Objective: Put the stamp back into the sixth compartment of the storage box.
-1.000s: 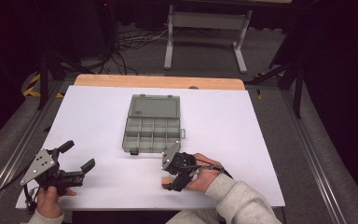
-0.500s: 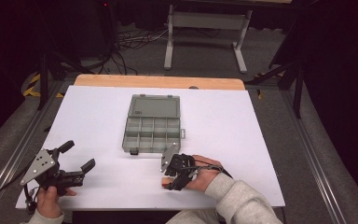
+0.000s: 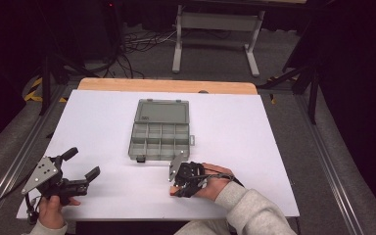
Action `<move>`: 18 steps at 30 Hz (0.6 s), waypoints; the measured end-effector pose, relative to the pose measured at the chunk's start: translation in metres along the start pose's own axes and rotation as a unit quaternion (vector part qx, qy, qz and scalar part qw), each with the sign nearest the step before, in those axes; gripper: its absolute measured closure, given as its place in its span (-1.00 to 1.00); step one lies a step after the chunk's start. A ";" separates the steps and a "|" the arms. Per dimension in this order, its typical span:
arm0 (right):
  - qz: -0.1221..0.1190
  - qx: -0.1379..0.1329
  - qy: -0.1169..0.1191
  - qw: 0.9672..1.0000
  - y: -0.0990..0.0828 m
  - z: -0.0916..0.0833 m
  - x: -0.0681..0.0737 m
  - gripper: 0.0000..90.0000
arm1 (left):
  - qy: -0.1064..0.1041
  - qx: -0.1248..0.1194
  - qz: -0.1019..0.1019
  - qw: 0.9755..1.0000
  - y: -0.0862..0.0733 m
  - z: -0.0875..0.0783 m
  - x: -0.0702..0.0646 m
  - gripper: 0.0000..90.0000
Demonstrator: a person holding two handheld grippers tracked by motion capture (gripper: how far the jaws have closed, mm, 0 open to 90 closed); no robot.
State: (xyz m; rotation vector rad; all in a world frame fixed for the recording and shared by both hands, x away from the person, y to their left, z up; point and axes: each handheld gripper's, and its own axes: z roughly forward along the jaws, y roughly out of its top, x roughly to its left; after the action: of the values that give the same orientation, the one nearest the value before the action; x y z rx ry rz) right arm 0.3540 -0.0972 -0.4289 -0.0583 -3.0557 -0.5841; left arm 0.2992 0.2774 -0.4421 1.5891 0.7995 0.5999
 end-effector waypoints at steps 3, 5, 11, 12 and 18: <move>0.001 0.001 -0.002 1.000 0.000 0.000 0.001 0.46 | 0.000 0.000 0.000 1.000 0.000 0.000 0.000 -0.99; 0.002 0.000 -0.002 1.000 0.000 0.000 0.001 0.46 | -0.001 0.000 0.000 1.000 0.000 0.000 0.000 -0.99; 0.002 0.000 -0.006 1.000 0.000 -0.002 0.000 0.46 | -0.001 0.000 -0.001 1.000 0.000 0.000 0.000 -0.99; 0.000 -0.006 -0.007 1.000 0.000 -0.003 0.000 0.46 | -0.001 0.000 -0.001 1.000 0.000 0.000 0.000 -0.99; -0.001 -0.024 -0.014 1.000 0.000 -0.010 0.000 0.46 | 0.000 0.001 -0.001 1.000 0.000 0.000 0.000 -0.99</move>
State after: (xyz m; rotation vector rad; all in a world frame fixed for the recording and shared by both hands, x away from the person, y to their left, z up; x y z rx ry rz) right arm 0.3539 -0.1004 -0.4196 -0.0651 -3.0696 -0.6617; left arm 0.2994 0.2768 -0.4423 1.5890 0.8015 0.5977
